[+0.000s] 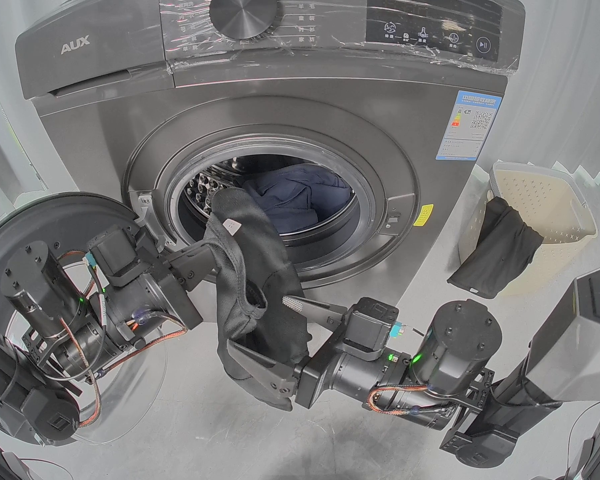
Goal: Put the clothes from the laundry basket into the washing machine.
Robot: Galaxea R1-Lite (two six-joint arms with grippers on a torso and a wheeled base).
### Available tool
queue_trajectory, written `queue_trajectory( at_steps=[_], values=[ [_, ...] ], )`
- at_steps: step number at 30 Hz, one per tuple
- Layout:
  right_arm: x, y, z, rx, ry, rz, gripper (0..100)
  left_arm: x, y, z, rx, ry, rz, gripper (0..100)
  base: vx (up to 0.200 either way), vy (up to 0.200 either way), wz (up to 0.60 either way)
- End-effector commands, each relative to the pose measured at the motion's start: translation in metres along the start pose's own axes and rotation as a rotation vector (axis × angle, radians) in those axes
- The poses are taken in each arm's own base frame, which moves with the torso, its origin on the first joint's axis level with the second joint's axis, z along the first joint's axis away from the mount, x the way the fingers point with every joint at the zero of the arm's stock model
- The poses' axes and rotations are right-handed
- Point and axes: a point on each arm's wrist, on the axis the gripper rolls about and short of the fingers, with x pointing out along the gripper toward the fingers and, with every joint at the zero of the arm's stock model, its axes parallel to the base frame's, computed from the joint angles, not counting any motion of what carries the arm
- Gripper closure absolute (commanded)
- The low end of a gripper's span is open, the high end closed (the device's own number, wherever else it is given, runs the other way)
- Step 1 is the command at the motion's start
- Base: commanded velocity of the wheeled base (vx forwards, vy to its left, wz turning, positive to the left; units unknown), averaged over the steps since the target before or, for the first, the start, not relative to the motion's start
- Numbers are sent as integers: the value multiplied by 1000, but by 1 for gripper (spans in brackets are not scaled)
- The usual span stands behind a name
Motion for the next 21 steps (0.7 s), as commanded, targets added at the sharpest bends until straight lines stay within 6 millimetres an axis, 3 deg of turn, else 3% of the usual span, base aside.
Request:
queue_trajectory(
  at_steps=[1, 21],
  values=[
    [-1, 4, 2, 3, -3, 10, 0, 0, 1, -1, -1, 3, 2, 100, 0, 0, 0],
    [-7, 14, 4, 25, 5, 65, 0, 2, 3, -2, 0, 5, 11, 100, 0, 0, 0]
  ],
)
